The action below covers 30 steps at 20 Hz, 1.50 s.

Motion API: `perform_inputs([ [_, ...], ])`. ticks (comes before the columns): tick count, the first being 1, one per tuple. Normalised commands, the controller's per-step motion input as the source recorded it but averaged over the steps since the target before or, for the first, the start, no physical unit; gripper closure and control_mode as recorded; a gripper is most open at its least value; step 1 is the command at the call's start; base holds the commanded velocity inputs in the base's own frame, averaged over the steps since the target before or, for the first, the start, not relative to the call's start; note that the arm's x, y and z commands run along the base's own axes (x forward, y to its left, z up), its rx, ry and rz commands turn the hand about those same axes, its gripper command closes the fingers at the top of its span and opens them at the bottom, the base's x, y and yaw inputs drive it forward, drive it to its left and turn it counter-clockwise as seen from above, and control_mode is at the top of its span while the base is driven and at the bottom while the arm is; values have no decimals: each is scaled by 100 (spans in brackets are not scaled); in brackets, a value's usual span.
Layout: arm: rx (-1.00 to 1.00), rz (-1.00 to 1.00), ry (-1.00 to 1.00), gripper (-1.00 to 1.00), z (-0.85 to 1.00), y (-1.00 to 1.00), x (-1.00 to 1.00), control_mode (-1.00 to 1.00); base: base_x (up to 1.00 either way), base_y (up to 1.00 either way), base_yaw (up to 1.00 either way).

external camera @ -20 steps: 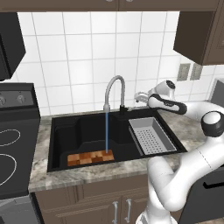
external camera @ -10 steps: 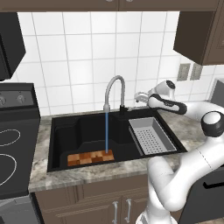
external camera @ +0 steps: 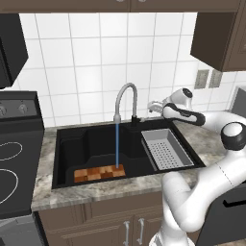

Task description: Turn on the sink faucet with hot water and rinse the cutting board for ten seconds, then turn off the faucet. Push the cutting board to reach the water if necessary.

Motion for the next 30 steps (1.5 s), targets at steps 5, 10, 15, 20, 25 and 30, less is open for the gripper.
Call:
perform_inputs([
  [5,0,0,0,-100,0,0,0,-100,0,0,0],
  [10,0,0,0,-100,0,0,0,-100,0,0,0],
  [15,0,0,0,-100,0,0,0,-100,0,0,0],
  [20,0,0,0,-100,0,0,0,-100,0,0,0],
  [25,0,0,0,-100,0,0,0,-100,0,0,0],
  [30,0,0,0,-100,0,0,0,-100,0,0,0],
])
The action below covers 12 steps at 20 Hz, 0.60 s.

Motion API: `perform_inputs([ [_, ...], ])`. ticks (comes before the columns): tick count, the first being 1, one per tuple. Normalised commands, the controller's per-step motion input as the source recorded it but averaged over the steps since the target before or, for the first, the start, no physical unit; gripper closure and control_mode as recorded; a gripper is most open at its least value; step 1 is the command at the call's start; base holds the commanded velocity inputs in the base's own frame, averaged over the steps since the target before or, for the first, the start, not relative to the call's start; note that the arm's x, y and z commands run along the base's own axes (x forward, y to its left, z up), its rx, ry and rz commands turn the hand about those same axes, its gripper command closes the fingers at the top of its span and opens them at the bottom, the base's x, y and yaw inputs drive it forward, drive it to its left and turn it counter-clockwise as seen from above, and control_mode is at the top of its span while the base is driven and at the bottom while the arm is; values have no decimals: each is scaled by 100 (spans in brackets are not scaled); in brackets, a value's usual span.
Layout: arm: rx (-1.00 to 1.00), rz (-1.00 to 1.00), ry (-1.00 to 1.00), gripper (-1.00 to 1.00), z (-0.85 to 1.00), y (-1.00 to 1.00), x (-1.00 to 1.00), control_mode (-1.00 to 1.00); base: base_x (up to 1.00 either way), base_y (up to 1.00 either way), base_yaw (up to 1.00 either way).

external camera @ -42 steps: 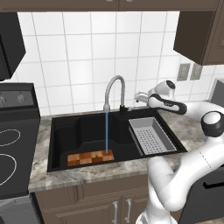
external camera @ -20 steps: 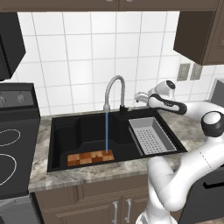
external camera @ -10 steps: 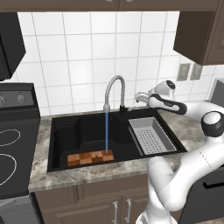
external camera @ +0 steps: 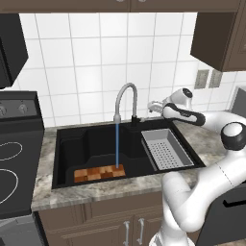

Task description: Turn on the sink faucet with hot water and rinse the cutting board for ten seconds, then turn off the faucet. Push the cutting board to reach the water if necessary.

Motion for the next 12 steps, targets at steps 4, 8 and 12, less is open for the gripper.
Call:
perform_inputs([
  [4,0,0,0,-100,0,0,0,-100,0,0,0],
  [8,0,0,0,-100,0,0,0,-100,0,0,0],
  [12,0,0,0,-100,-3,0,1,-100,0,0,0],
])
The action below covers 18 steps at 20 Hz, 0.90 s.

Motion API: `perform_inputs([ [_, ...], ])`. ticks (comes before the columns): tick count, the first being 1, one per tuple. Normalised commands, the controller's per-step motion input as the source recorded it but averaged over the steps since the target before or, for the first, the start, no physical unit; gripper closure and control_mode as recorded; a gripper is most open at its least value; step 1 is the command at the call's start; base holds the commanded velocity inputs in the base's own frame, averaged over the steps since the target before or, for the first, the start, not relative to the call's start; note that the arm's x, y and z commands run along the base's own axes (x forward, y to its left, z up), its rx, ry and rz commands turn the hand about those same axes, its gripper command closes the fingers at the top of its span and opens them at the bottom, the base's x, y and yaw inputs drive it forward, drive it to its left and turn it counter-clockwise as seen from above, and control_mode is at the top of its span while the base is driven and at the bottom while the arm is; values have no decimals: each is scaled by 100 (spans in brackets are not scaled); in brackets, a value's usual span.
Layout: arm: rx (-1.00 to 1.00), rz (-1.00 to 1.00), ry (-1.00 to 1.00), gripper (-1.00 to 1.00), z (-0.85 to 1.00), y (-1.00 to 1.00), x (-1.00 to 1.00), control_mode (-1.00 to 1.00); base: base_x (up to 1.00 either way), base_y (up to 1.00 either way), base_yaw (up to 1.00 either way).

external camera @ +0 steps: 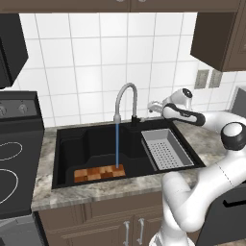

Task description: Turn on the sink faucet with hot water and rinse the cutting board for ten seconds, then turn off the faucet. Push the cutting board to reach the water if necessary.

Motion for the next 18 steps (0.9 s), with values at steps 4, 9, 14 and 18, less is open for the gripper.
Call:
perform_inputs([
  [4,0,0,0,-100,-4,-5,6,-100,0,0,0],
  [9,0,0,0,-100,-5,-6,8,-100,0,0,0],
  [14,0,0,0,-100,-5,-6,12,-100,0,0,0],
  [18,0,0,0,-100,-1,-9,18,-100,0,0,0],
])
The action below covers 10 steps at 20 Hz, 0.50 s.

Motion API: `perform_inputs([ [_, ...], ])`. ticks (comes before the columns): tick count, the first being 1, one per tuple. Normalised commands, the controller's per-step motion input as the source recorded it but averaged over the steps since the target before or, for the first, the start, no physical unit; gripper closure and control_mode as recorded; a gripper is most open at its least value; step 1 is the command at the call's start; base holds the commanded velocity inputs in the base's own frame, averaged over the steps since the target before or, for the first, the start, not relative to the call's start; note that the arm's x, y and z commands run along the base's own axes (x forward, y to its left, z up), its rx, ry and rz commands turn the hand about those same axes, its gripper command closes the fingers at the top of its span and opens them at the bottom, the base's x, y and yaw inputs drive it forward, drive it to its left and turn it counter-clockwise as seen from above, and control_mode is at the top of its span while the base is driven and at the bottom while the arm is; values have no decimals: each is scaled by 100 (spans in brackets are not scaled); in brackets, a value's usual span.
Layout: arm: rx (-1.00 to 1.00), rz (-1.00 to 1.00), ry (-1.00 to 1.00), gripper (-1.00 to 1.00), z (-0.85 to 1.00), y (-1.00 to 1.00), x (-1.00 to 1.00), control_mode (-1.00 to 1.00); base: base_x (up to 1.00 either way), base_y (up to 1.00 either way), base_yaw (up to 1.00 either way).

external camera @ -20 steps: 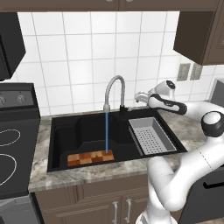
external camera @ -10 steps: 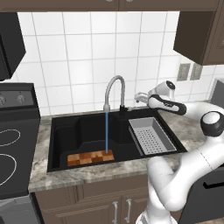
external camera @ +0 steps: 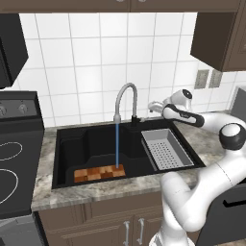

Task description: Turn on the sink faucet with hot water and rinse the cutting board for ten seconds, then turn off the faucet. Push the cutting board to reach the water if necessary.

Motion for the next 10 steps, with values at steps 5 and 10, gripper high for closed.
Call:
perform_inputs([
  [5,0,0,0,-100,-3,-10,18,-100,0,0,0],
  [10,0,0,0,-100,-7,-7,14,-100,0,0,0],
])
